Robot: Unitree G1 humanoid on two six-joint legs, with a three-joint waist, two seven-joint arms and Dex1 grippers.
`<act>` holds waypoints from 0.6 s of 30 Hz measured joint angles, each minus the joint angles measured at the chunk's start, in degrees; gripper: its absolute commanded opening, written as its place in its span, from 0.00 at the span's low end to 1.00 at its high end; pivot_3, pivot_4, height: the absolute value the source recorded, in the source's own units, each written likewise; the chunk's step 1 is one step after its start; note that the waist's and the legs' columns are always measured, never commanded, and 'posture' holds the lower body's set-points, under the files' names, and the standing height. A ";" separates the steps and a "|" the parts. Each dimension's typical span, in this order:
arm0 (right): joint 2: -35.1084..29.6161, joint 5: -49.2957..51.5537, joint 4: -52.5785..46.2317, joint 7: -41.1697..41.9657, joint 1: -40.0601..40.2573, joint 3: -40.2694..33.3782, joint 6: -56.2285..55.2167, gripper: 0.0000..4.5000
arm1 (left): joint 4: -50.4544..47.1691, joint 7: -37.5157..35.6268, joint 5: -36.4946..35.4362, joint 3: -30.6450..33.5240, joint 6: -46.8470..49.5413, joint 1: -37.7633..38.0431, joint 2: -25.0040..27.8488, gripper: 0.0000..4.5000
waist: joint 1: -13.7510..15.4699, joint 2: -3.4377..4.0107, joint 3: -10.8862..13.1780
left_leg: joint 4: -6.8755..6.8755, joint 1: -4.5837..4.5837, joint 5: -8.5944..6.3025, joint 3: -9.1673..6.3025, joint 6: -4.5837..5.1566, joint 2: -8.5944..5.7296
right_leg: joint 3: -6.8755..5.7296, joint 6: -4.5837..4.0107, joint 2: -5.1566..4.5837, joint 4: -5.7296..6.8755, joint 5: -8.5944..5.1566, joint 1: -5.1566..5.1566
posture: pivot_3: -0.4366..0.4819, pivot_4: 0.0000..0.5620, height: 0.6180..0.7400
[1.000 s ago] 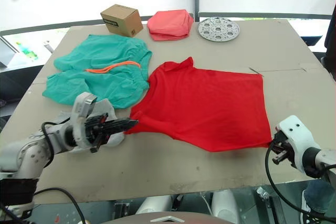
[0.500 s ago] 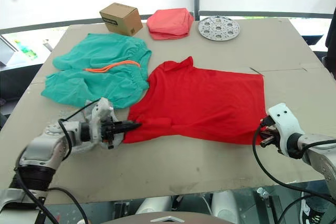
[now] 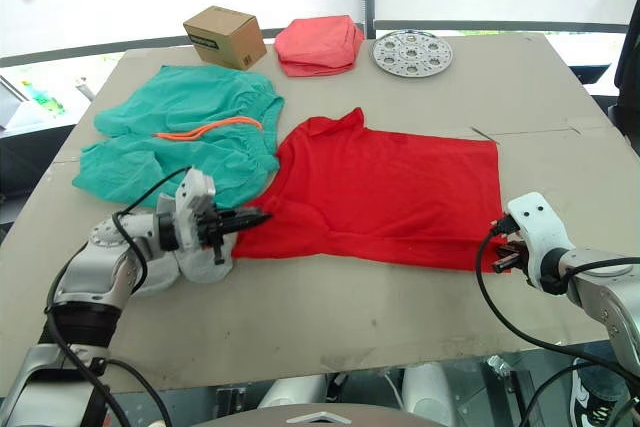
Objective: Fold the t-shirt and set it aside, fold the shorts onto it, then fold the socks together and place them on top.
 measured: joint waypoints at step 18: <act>-1.28 -0.44 1.88 0.62 0.13 2.21 -3.58 0.34 | -0.87 -0.12 -0.40 1.18 3.23 0.10 0.28 0.34 | 0.24 -0.03 -0.03 | 0.02 0.00 0.00 -0.03 0.00 0.00 | -0.03 0.00 0.02 0.00 0.01 0.01 | 0.48 0.27 1.00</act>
